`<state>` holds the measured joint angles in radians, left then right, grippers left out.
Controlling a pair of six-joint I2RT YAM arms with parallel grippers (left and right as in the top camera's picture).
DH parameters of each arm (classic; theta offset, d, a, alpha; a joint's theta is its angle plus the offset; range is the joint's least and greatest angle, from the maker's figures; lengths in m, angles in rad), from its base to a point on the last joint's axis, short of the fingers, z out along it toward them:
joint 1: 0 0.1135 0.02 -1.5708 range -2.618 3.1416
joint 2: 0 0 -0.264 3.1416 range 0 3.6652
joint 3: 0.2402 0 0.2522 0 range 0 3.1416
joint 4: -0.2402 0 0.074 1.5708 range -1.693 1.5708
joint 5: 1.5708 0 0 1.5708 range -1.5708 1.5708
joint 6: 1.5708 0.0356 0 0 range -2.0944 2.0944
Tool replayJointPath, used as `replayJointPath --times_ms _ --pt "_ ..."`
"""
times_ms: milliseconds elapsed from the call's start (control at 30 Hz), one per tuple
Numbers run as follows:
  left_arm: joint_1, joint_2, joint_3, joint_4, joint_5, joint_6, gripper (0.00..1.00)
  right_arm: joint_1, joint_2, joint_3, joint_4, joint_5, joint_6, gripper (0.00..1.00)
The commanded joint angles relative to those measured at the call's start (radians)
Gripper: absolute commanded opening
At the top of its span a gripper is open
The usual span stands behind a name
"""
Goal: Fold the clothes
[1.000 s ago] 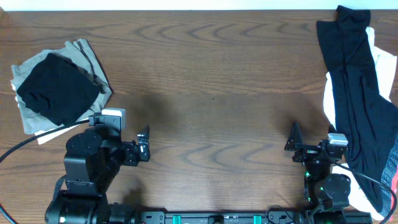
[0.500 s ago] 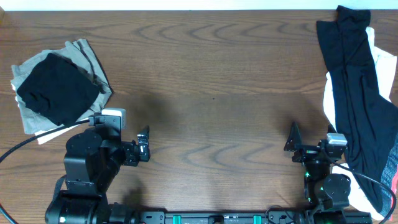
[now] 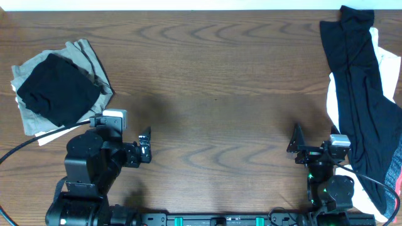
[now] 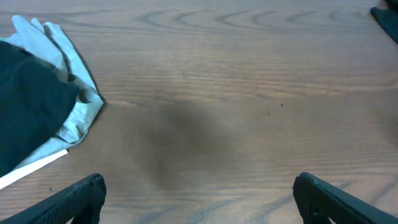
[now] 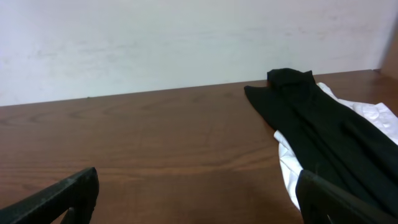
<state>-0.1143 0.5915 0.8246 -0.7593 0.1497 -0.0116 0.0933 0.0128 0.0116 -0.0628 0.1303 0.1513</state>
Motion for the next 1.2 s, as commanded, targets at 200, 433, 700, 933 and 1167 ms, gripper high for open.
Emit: replayJointPath --times_ms 200,433,700,933,1167 --pt "-0.002 -0.085 -0.01 -0.003 -0.06 0.023 0.98 -0.009 -0.008 -0.006 0.0 -0.004 -0.011 0.99" --pt "-0.002 -0.263 -0.159 0.011 -0.117 0.023 0.98 -0.009 -0.008 -0.006 0.0 -0.004 -0.011 0.99" --pt "-0.001 -0.494 -0.499 0.277 -0.117 0.023 0.98 -0.009 -0.008 -0.006 0.0 -0.004 -0.011 0.99" --pt "-0.001 -0.589 -0.751 0.617 -0.117 0.031 0.98 -0.009 -0.008 -0.006 0.0 -0.004 -0.011 0.99" --pt "0.0 -0.59 -0.821 0.69 -0.129 0.053 0.98 -0.009 -0.008 -0.006 0.0 -0.004 -0.011 0.99"
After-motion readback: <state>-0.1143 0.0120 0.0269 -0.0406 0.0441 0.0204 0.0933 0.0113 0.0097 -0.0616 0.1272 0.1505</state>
